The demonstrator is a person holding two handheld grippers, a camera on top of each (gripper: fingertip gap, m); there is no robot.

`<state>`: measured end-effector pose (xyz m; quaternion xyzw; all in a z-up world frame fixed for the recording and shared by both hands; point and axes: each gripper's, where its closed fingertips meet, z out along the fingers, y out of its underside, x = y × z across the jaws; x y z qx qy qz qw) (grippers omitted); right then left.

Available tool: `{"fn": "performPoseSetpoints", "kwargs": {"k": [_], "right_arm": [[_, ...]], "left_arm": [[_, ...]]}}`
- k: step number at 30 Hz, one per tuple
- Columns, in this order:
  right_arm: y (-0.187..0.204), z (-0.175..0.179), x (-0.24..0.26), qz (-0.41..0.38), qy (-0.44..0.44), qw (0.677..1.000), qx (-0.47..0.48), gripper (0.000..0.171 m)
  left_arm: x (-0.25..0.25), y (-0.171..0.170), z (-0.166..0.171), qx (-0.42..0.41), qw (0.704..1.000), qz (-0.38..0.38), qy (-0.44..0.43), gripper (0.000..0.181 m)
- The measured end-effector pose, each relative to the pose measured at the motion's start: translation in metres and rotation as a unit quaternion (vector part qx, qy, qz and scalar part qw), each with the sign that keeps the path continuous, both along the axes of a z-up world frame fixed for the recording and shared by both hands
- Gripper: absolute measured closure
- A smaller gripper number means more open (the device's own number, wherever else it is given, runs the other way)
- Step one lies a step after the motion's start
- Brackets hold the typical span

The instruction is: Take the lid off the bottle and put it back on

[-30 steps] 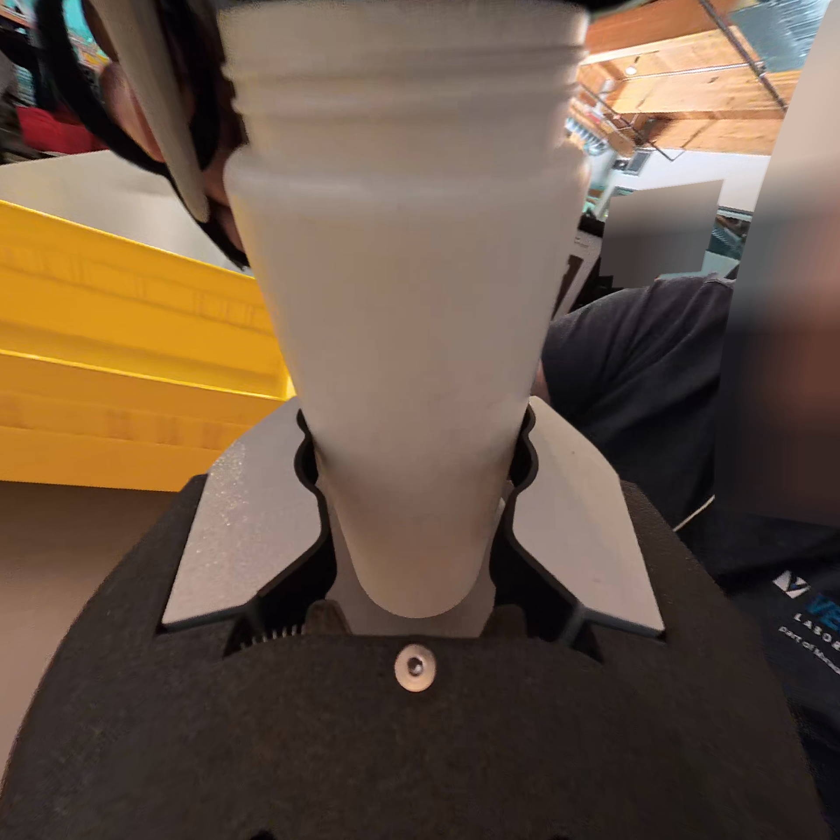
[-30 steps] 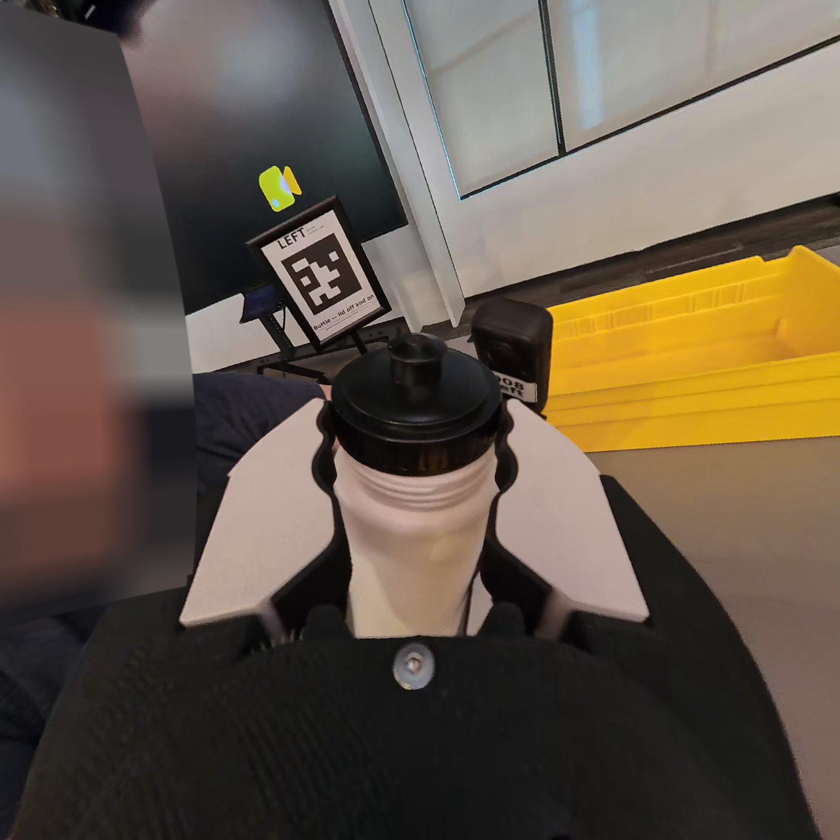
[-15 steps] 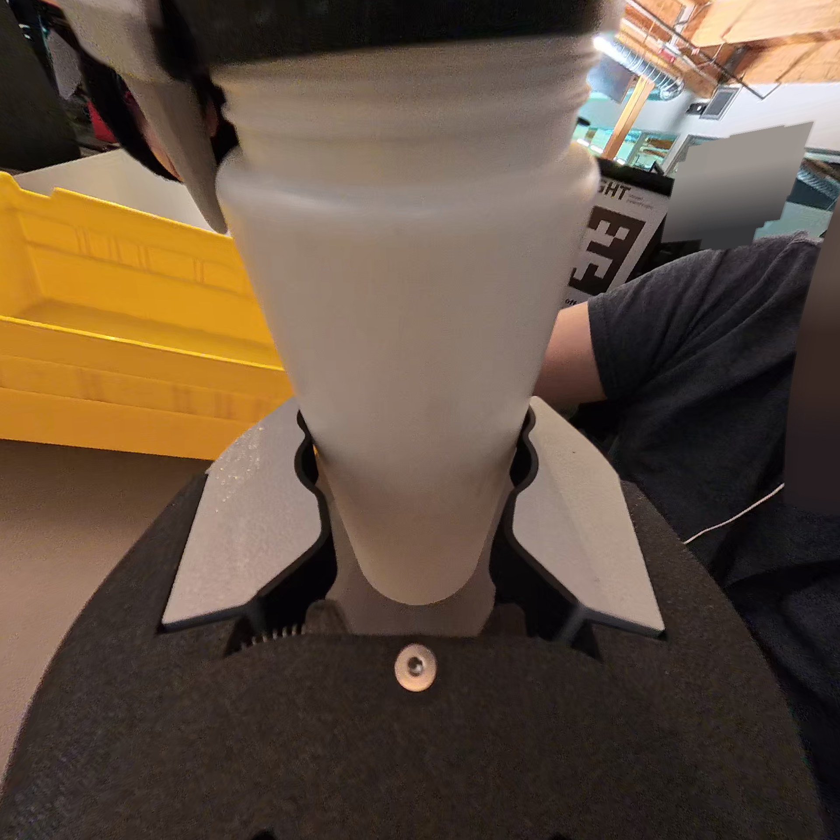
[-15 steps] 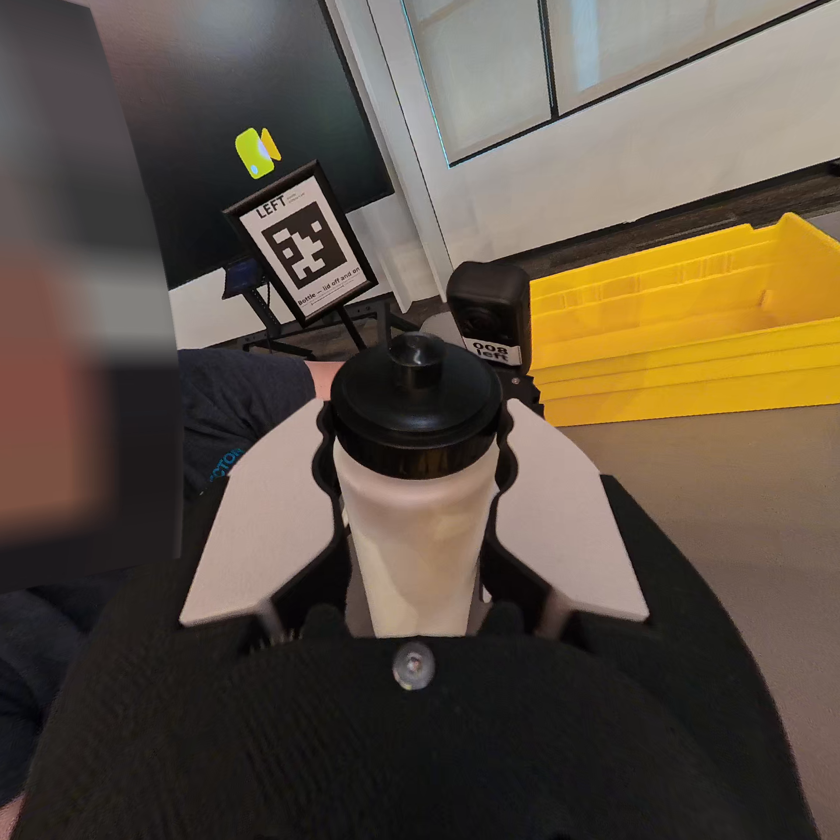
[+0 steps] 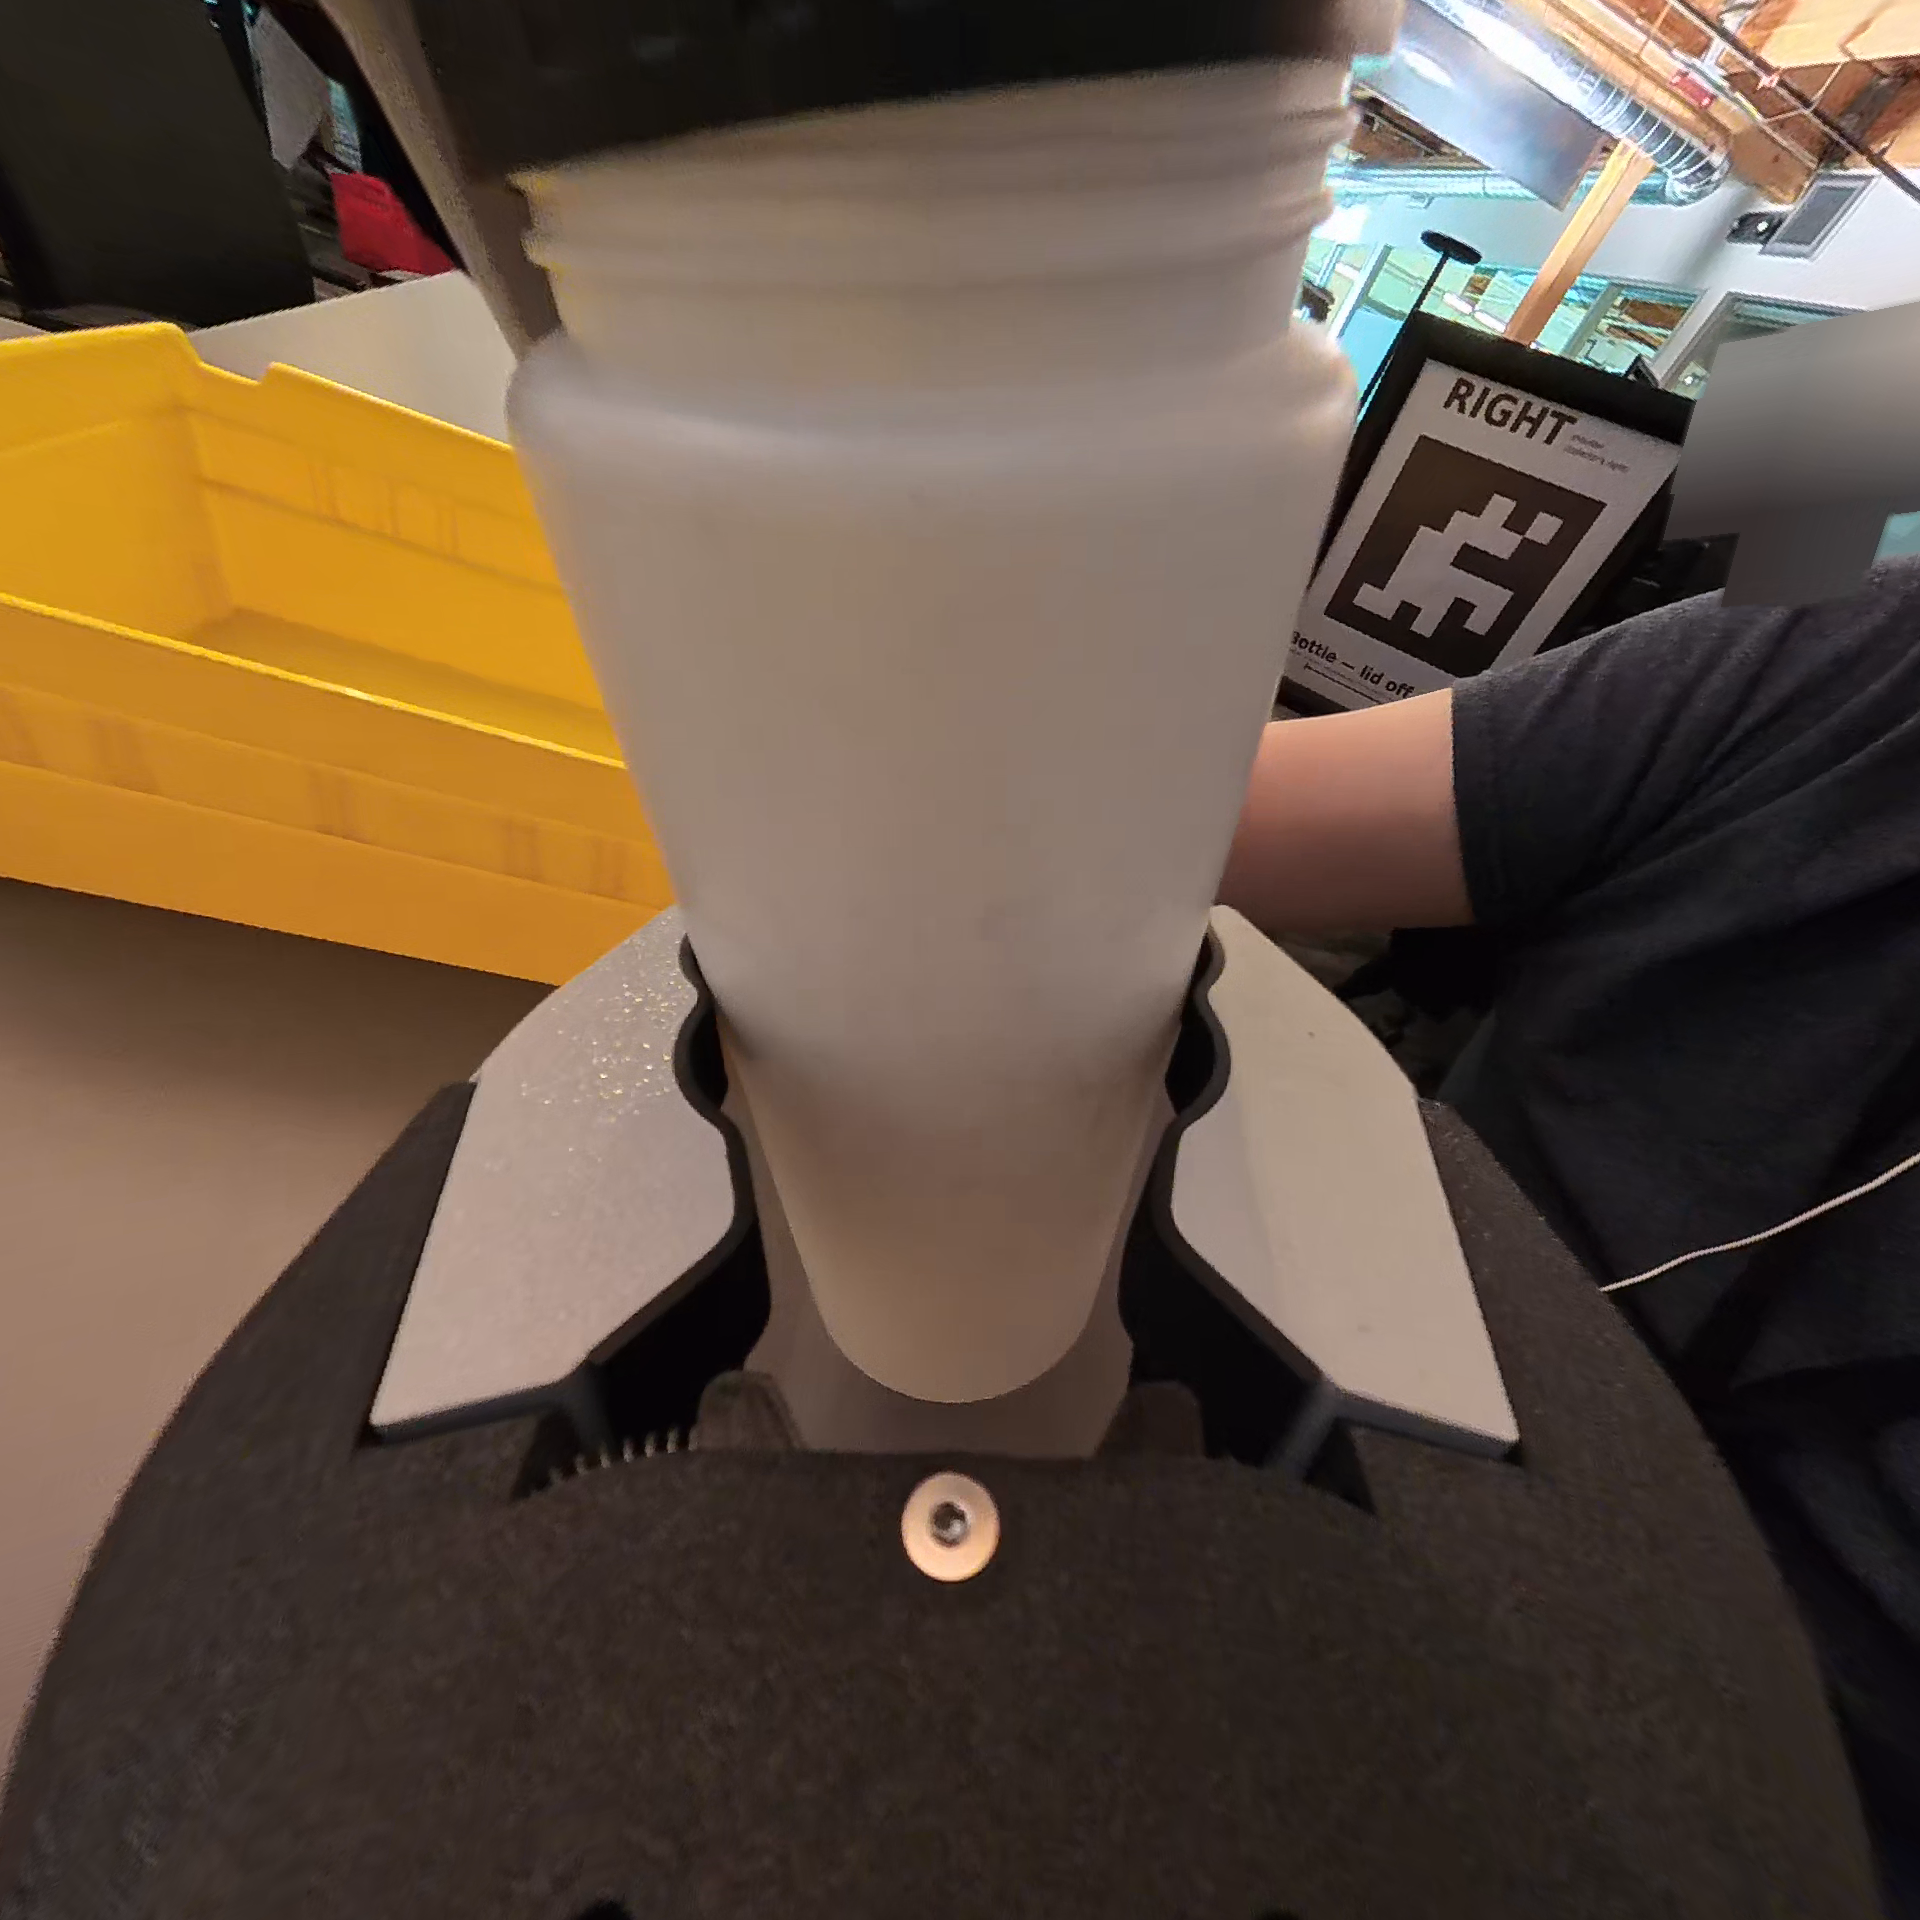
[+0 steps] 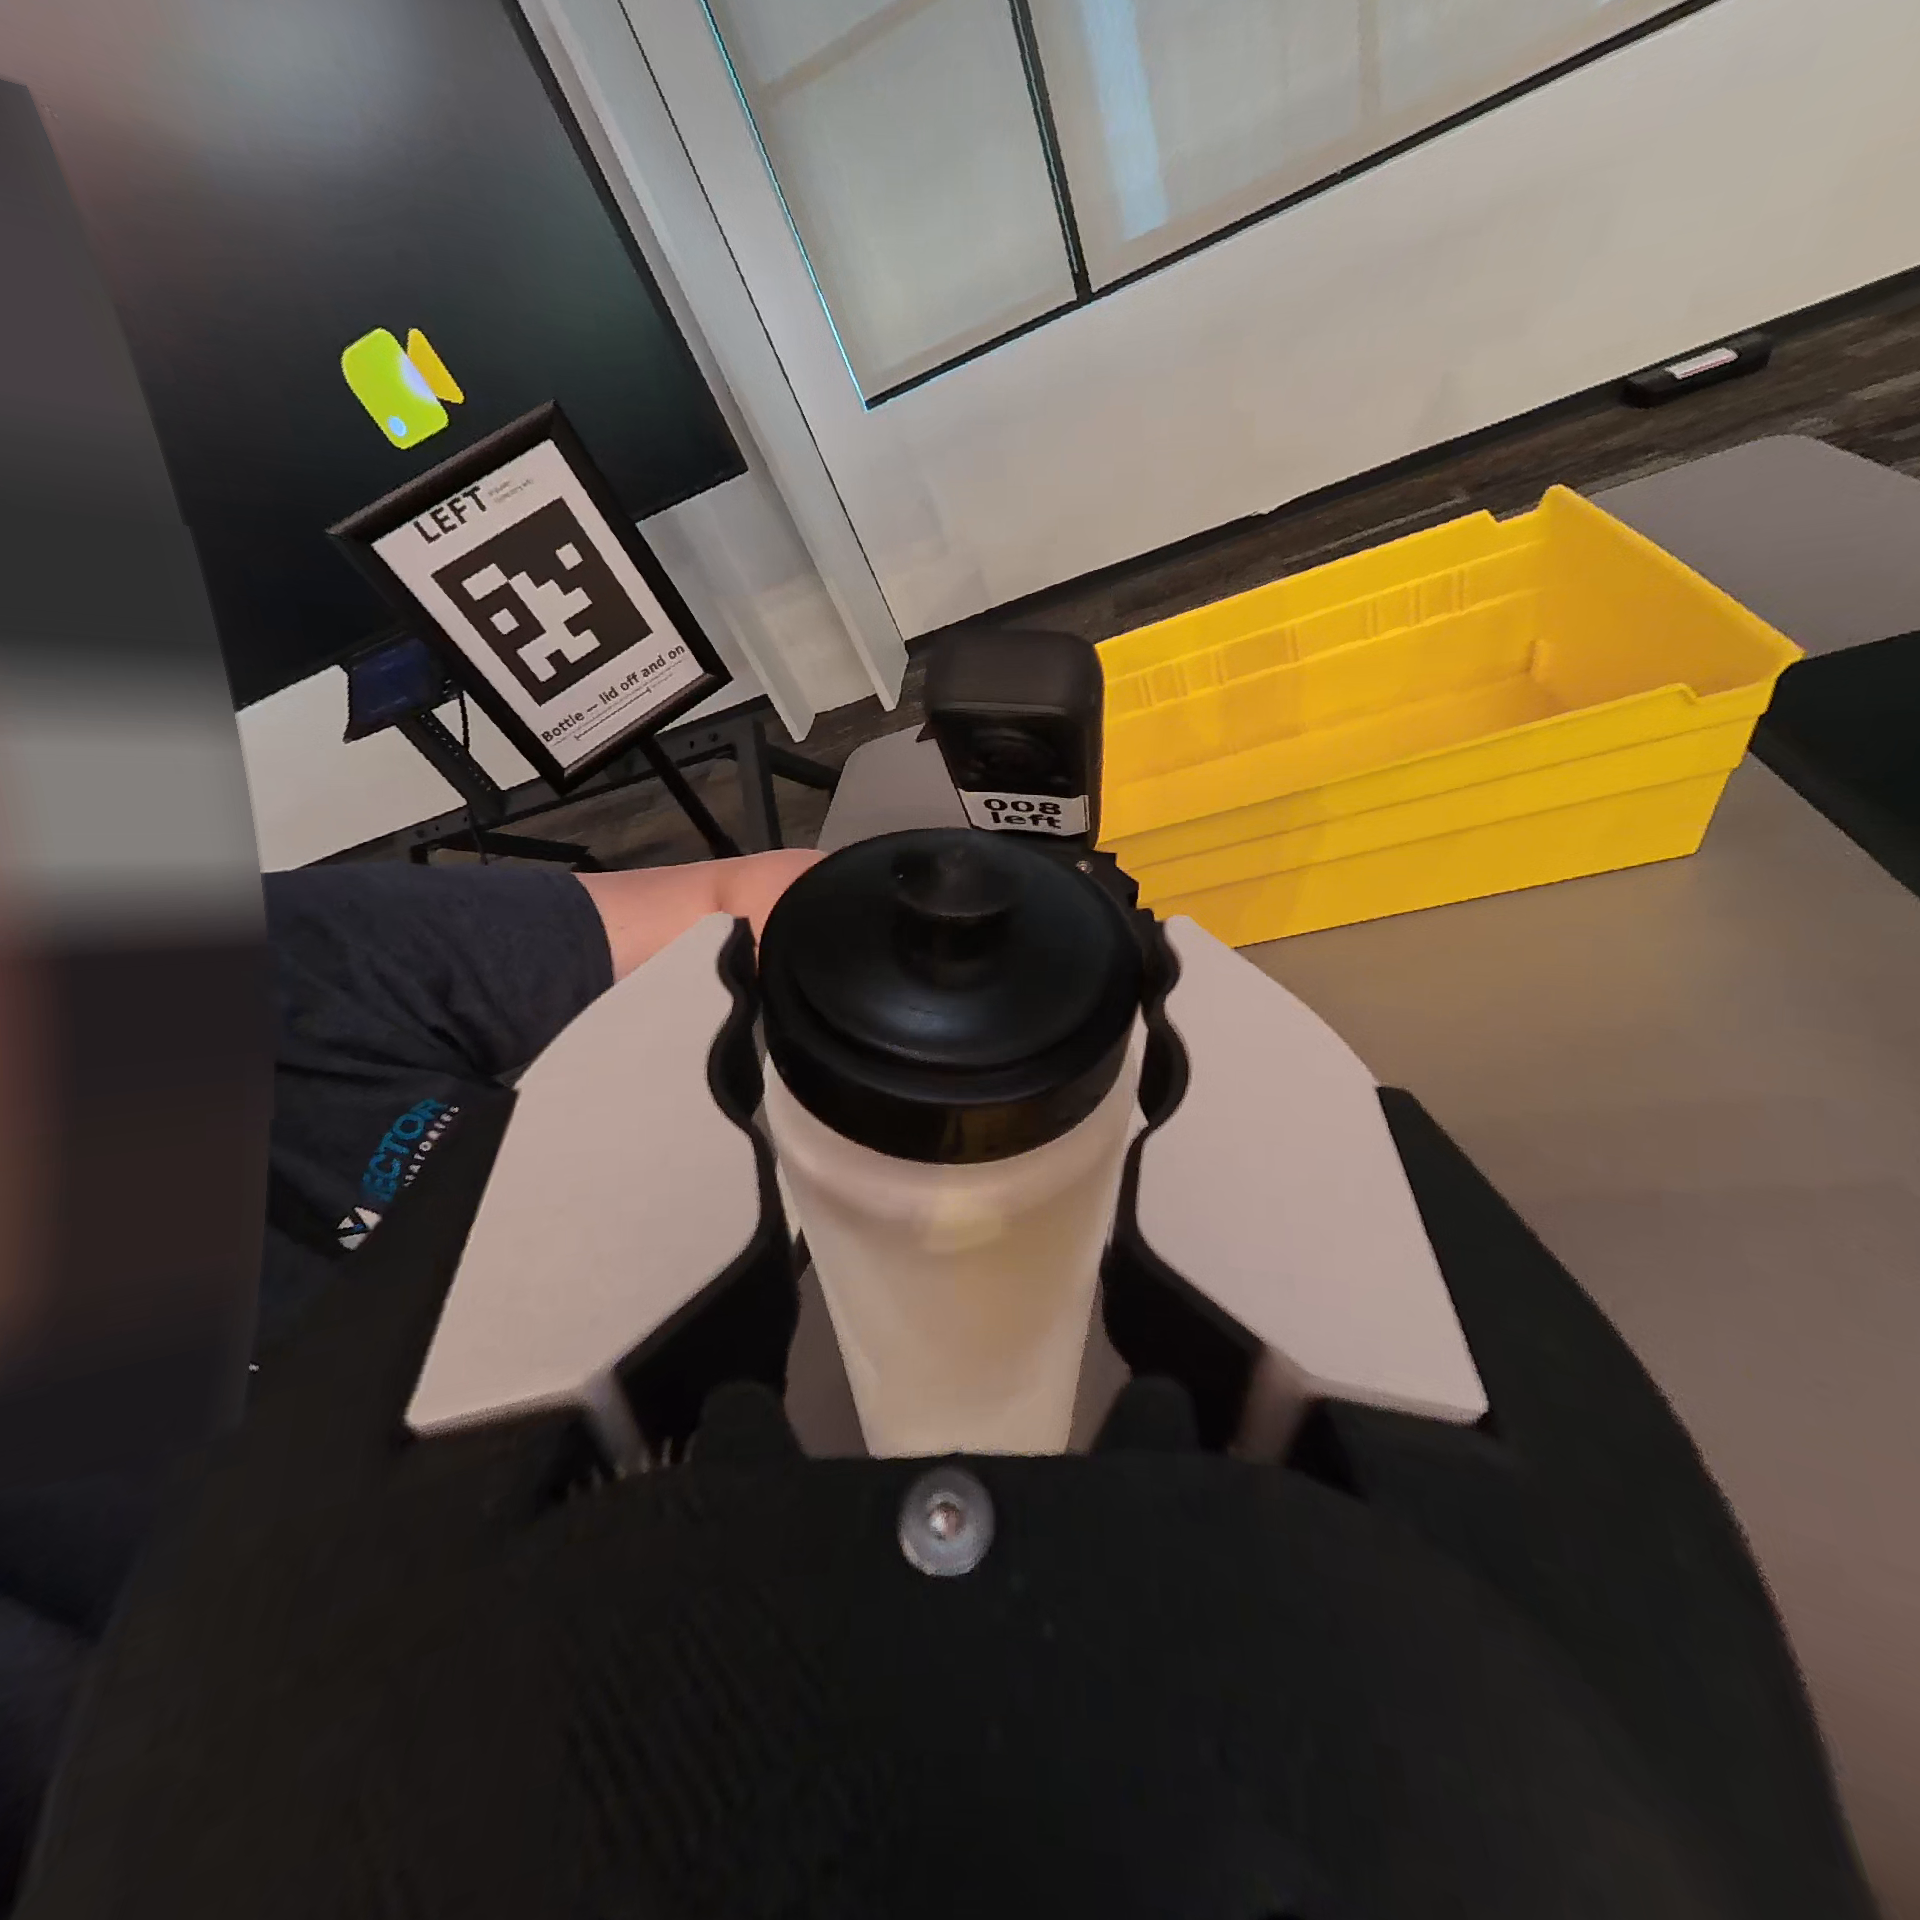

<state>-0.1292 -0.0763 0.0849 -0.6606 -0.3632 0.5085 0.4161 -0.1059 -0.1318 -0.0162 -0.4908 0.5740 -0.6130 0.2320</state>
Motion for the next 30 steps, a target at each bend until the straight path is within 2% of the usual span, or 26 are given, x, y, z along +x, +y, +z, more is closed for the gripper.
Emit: {"fn": "performPoseSetpoints", "kwargs": {"k": [16,19,27,30], "right_arm": [[-0.003,-0.011,0.006,-0.026,-0.081,0.996,0.007,0.099],[-0.002,-0.010,0.006,-0.026,-0.075,0.997,0.011,0.099],[-0.017,-0.017,0.001,0.022,-0.098,0.995,0.027,0.099],[-0.019,-0.018,0.002,0.030,-0.097,0.995,0.017,0.099]], "left_arm": [[0.002,-0.001,-0.009,0.010,1.000,0.000,0.025,0.096],[0.001,-0.002,-0.007,-0.001,1.000,-0.006,0.020,0.096],[-0.004,-0.019,-0.012,0.002,0.998,-0.057,0.029,0.096],[-0.002,-0.017,-0.015,0.015,0.998,-0.044,0.037,0.096]]}}
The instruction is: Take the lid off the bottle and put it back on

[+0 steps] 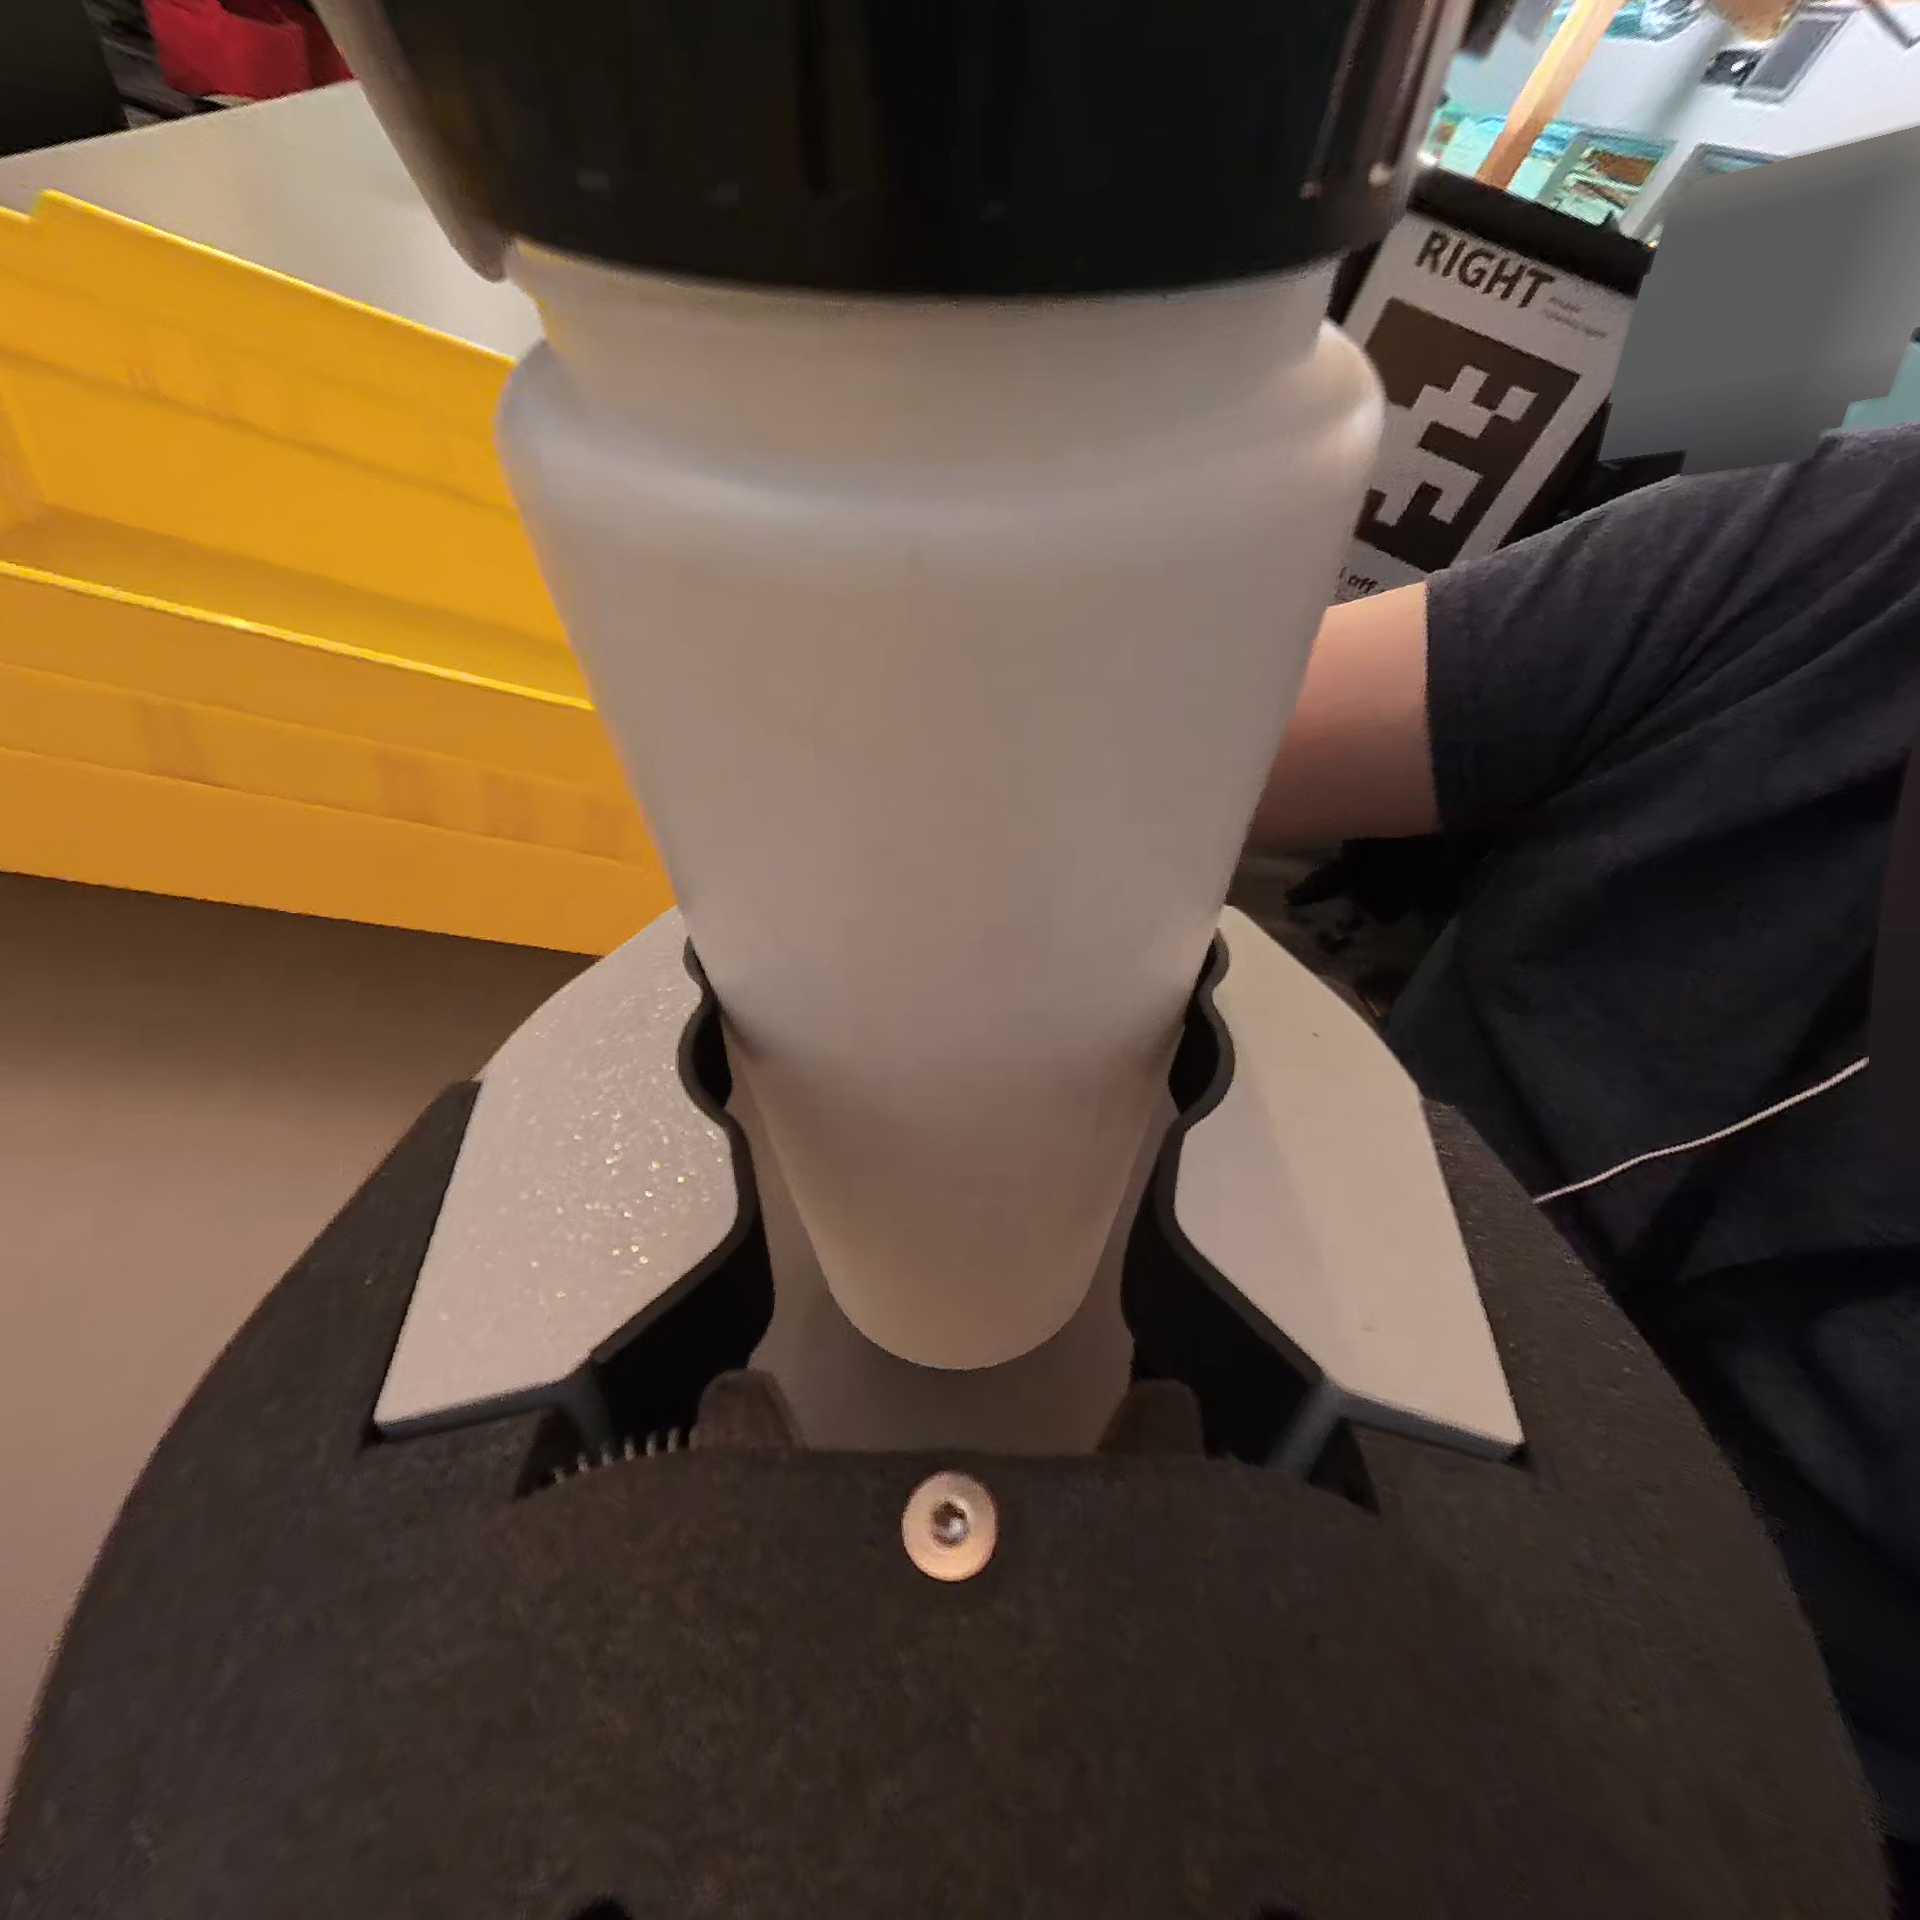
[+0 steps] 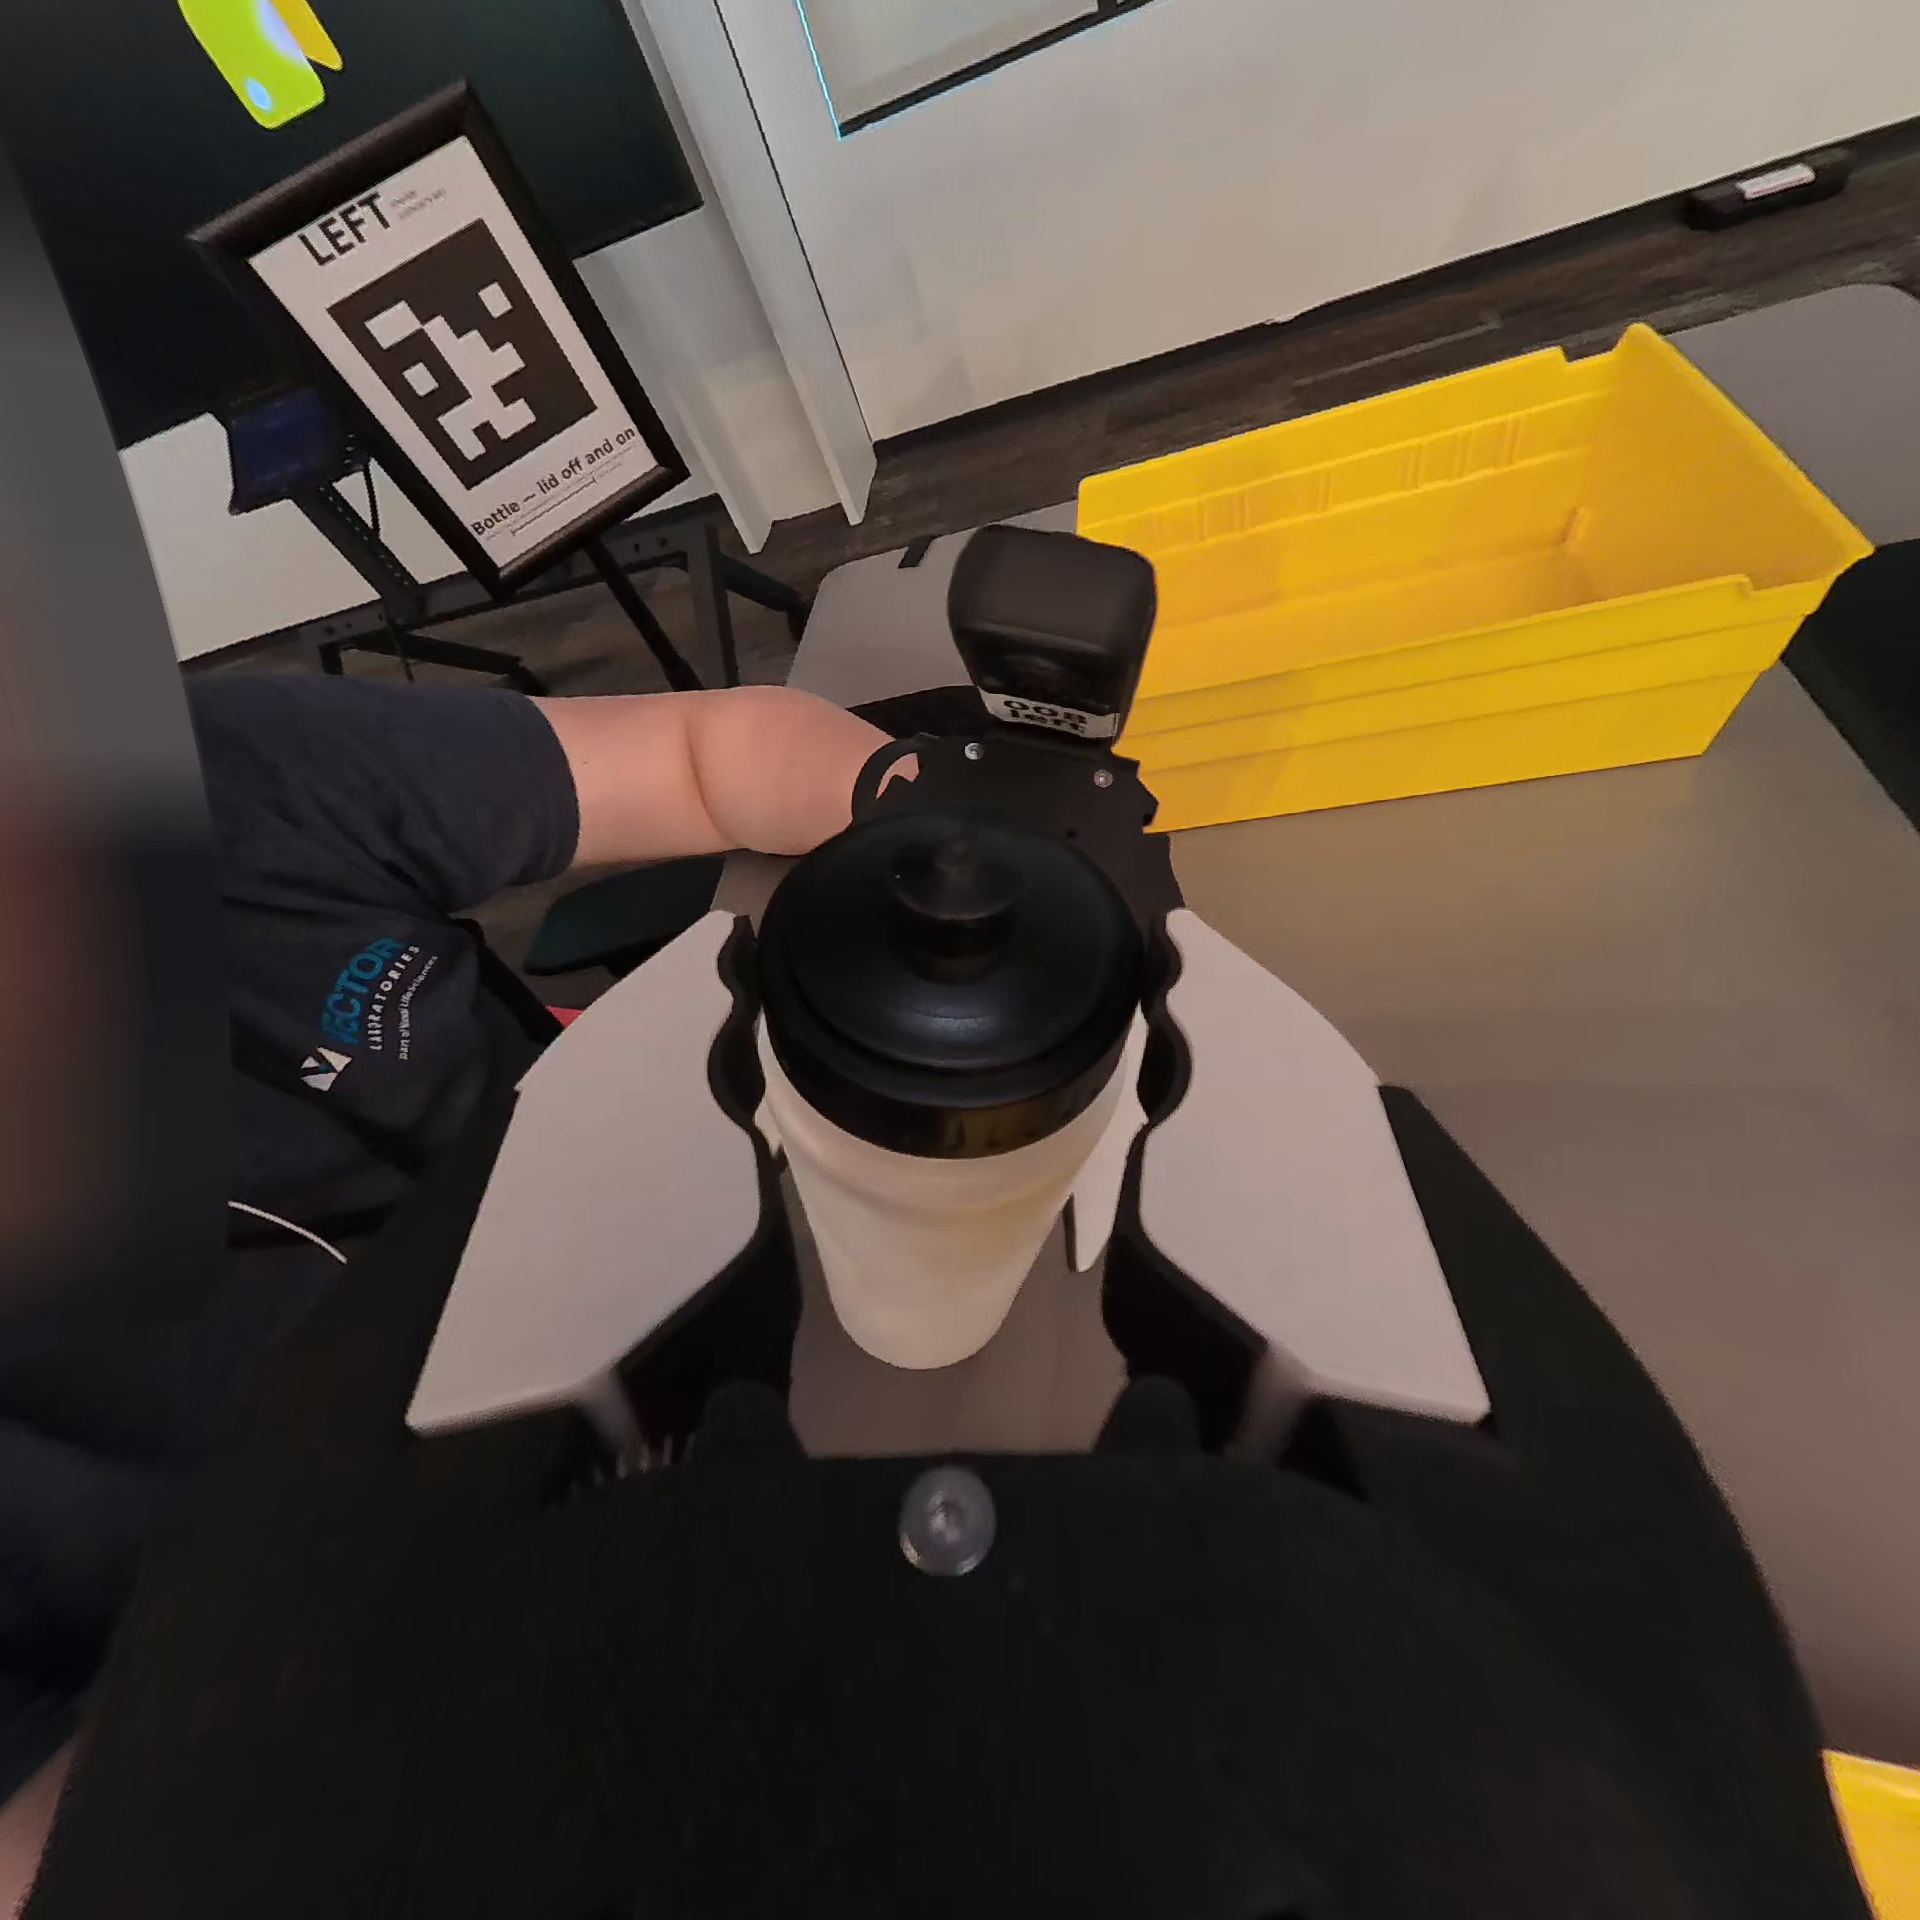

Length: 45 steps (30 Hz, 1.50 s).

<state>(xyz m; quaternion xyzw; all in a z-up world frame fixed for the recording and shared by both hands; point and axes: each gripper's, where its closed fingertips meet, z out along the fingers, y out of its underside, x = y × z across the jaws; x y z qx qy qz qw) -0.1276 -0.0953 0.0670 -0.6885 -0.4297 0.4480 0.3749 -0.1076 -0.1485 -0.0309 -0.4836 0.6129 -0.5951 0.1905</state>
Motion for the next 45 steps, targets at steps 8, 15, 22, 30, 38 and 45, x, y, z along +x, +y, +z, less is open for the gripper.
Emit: {"fn": "performPoseSetpoints", "kwargs": {"k": [8,15,22,30,38,45], "right_arm": [[0.014,-0.001,0.001,-0.025,0.025,0.999,-0.023,0.099],[0.012,0.012,-0.003,-0.007,0.067,0.998,-0.012,0.099],[0.015,0.015,-0.011,-0.012,0.094,0.995,-0.024,0.099],[-0.022,0.042,-0.014,0.117,0.179,0.977,-0.003,0.100],[-0.007,0.040,-0.015,0.071,0.185,0.980,-0.028,0.100],[-0.001,0.040,-0.015,0.045,0.173,0.984,-0.004,0.100]], "left_arm": [[-0.001,0.008,0.002,-0.020,1.000,0.011,-0.004,0.096],[-0.005,0.006,0.014,-0.035,0.999,-0.001,-0.023,0.096],[-0.008,0.003,0.016,-0.044,0.999,-0.016,-0.028,0.096],[-0.028,-0.032,0.036,-0.100,0.984,-0.134,-0.061,0.096],[-0.020,-0.014,0.032,-0.069,0.992,-0.079,-0.074,0.096],[-0.020,-0.009,0.037,-0.068,0.992,-0.067,-0.087,0.096]]}}
